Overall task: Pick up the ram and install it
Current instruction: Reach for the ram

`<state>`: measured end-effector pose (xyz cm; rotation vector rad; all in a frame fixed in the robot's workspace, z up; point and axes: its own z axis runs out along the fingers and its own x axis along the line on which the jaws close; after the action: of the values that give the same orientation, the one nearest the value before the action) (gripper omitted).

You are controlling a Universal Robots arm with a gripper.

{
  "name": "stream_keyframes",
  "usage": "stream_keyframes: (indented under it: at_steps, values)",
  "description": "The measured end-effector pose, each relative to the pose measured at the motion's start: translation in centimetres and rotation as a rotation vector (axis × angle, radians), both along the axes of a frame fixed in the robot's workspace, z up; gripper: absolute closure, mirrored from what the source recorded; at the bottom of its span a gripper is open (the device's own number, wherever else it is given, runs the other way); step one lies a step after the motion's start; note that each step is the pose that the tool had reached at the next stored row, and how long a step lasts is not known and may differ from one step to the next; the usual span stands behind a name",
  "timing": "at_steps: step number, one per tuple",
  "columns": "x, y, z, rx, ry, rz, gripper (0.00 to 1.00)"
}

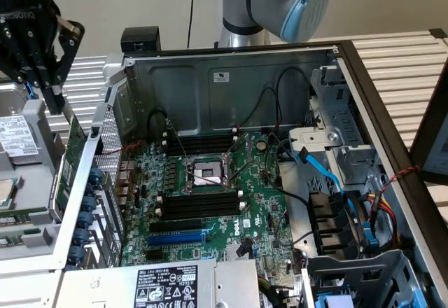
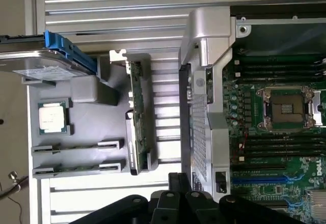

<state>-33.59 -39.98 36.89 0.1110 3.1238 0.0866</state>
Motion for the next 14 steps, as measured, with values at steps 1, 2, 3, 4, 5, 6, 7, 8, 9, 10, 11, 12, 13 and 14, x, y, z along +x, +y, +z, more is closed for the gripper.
stream_keyframes:
  at_steps: [1, 2, 3, 4, 5, 6, 7, 8, 9, 10, 11, 12, 13, 14]
  values:
    - [-0.5, 0.0, -0.11, 0.0, 0.0, 0.0, 0.89]
    - [-0.9, 0.01, -0.2, 0.0, 0.0004, 0.0, 0.89]
    - [-1.4, 0.03, -0.28, 0.0, 0.0013, 0.0, 0.89]
    - [-1.8, 0.05, -0.33, 0.0001, 0.003, 0.0, 0.89]
    - [-2.3, 0.08, -0.38, 0.0, 0.0049, 0.0, 0.89]
    - [-2.7, 0.13, -0.42, 0.0, 0.007, 0.0, 0.89]
    - [-3.2, 0.19, -0.43, 0.0, 0.0088, 0.0, 0.89]
    - [-3.6, 0.27, -0.45, 0.0, 0.0106, 0.0, 0.89]
    - [-4.5, 0.49, -0.48, 0.0, 0.0134, 0.0, 0.89]
    - [-5.0, 0.62, -0.5, 0.0, 0.0141, 0.0, 0.89]
    - [-5.4, 0.77, -0.54, 0.0, 0.0145, 0.0, 0.89]
    - [-5.9, 0.92, -0.57, 0.0, 0.0149, 0.0, 0.89]
    - [-6.4, 1.09, -0.61, 0.0, 0.0153, 0.0, 0.89]
    - [-6.8, 1.25, -0.66, 0.0, 0.0154, 0.0, 0.89]
